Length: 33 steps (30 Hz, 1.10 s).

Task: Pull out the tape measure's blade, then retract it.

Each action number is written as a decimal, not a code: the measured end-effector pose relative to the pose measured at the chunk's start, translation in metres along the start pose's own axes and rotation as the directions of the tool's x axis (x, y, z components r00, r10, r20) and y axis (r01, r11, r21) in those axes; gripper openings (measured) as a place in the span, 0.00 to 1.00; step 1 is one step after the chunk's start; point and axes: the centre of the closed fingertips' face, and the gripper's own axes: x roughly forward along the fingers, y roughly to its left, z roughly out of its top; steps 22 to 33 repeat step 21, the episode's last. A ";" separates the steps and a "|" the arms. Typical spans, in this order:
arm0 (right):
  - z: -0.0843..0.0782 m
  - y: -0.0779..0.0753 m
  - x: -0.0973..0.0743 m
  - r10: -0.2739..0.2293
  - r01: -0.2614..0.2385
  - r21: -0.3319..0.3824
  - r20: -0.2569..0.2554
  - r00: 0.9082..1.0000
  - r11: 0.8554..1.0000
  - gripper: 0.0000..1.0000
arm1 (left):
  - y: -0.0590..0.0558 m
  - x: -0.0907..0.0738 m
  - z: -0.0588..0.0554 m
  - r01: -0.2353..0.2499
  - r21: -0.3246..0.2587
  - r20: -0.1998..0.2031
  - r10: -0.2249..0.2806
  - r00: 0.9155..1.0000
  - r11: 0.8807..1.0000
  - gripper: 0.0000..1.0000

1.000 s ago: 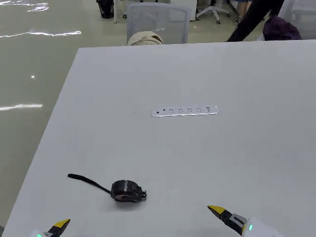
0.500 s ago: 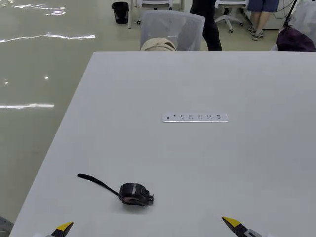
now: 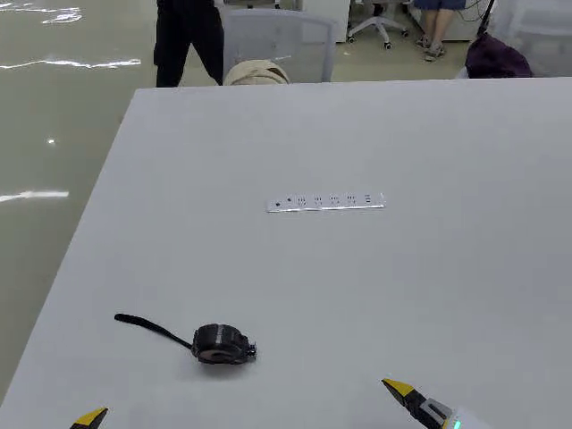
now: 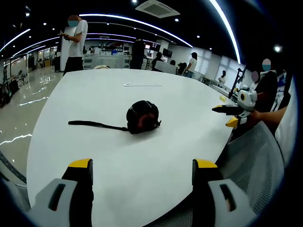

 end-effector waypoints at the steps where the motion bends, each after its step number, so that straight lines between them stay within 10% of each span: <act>1: 0.001 0.000 0.000 0.002 -0.002 0.005 0.004 1.000 1.000 0.72 | 0.000 0.000 0.000 -0.001 0.001 -0.001 0.001 1.000 1.000 0.85; 33: 0.002 0.002 0.001 0.004 -0.004 0.011 0.003 1.000 1.000 0.72 | 0.000 -0.001 0.001 -0.009 0.001 -0.004 0.009 1.000 1.000 0.83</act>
